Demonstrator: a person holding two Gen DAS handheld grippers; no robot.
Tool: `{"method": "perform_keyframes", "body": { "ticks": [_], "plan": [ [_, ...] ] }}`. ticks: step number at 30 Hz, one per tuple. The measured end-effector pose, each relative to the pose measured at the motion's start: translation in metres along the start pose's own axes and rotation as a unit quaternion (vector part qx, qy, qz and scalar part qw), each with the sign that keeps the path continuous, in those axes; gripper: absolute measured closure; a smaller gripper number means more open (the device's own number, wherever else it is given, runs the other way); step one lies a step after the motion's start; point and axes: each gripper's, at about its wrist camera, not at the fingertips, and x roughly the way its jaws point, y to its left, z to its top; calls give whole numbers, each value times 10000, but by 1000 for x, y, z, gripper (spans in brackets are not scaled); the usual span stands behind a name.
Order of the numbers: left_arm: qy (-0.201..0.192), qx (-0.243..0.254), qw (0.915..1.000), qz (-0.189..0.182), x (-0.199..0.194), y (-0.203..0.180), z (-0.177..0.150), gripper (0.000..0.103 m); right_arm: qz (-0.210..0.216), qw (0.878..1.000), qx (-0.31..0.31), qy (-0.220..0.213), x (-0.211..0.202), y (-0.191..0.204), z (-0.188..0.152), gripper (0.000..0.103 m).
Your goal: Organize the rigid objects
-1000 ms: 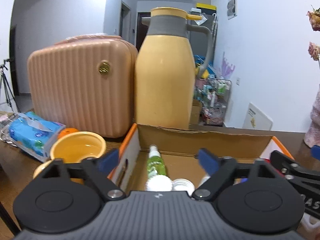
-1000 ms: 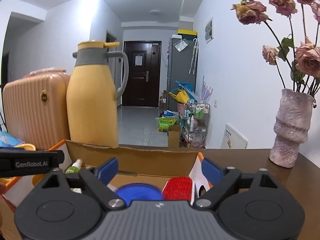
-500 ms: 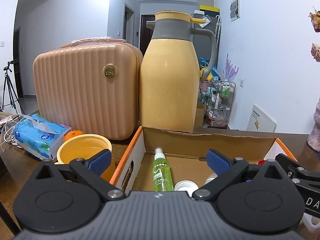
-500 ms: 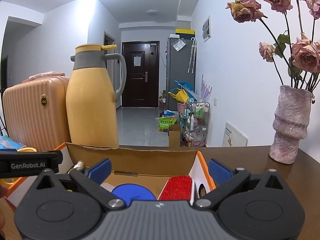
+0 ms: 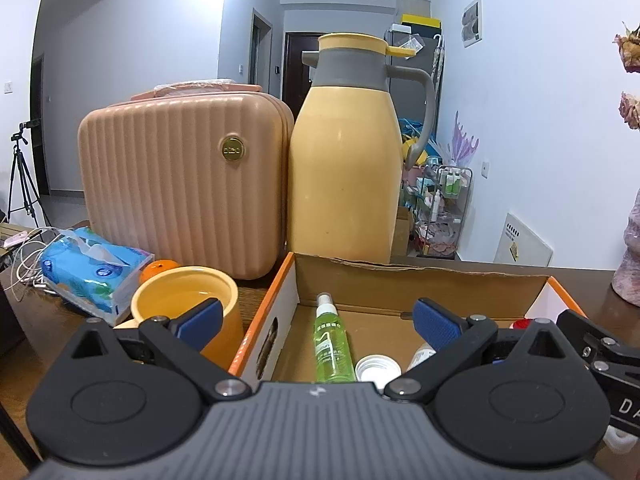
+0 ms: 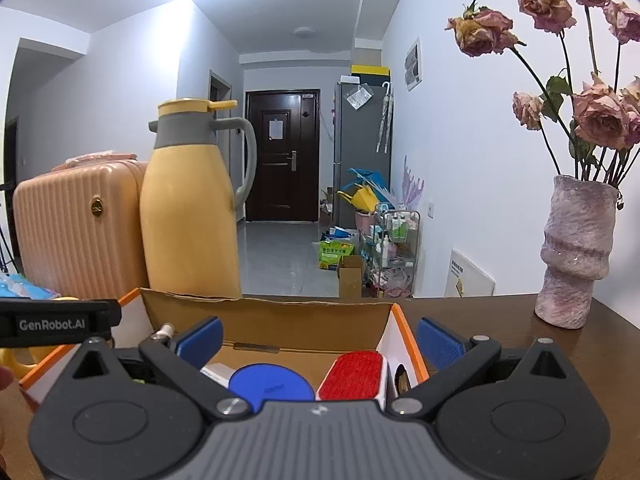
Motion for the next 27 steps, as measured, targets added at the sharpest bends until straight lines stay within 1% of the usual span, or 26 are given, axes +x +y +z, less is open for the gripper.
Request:
{"method": "perform_keyframes", "body": {
  "ticks": [8, 17, 23, 27],
  "plan": [
    [-116, -52, 9999, 18, -34, 10, -7, 0, 80, 9998, 54, -173, -30, -1, -4, 0],
    [-184, -3, 9998, -38, -80, 20, -23, 0, 131, 9993, 128, -323, -73, -2, -11, 0],
    [-336, 29, 9993, -186, -126, 29, -34, 0, 138, 9988, 129, -444, -114, -2, -21, 0],
    [-557, 96, 9981, -237, -163, 37, -43, 0, 169, 9984, 84, -538, -147, -3, -26, 0]
  ]
}}
